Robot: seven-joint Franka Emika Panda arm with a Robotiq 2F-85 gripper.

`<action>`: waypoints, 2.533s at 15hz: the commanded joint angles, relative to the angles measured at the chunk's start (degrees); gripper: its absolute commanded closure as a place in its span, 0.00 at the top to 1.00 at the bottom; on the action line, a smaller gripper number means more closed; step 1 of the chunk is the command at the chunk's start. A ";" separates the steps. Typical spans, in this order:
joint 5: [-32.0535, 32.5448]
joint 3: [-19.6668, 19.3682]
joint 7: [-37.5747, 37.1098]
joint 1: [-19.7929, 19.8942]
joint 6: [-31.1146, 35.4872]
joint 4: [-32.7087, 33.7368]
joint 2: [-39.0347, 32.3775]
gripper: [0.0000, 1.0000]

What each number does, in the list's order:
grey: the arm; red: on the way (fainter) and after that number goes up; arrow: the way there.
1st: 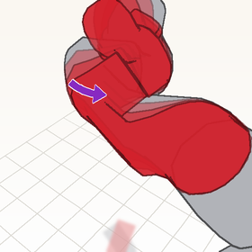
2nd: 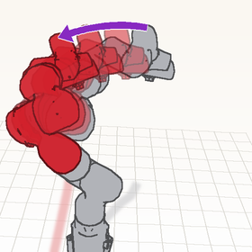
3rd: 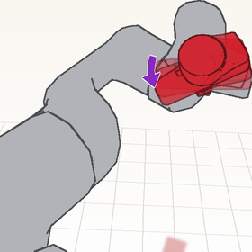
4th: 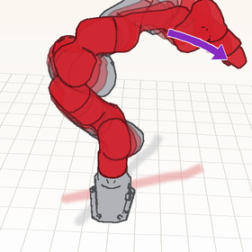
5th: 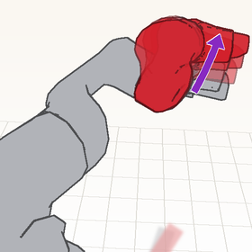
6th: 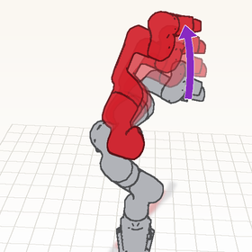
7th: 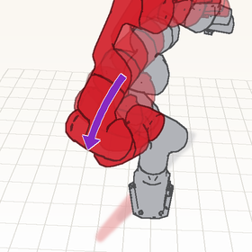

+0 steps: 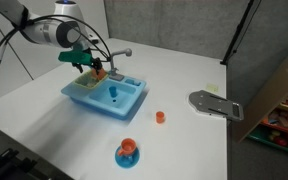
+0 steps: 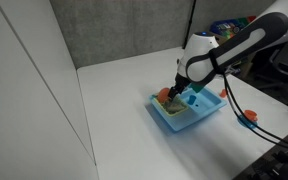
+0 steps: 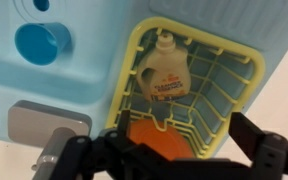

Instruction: Put the bottle on the sink

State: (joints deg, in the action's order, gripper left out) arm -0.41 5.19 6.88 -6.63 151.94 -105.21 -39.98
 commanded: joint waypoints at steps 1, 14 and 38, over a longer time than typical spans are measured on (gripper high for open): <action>1.21 -0.92 -2.34 -0.22 -3.98 -1.84 4.60 0.99; 0.48 -2.85 -4.13 2.12 -14.48 -5.88 16.79 1.00; 0.96 -7.69 -4.66 8.80 -35.00 -18.60 45.61 1.00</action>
State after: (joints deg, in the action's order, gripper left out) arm -0.43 -2.19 3.53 1.65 119.03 -121.80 1.05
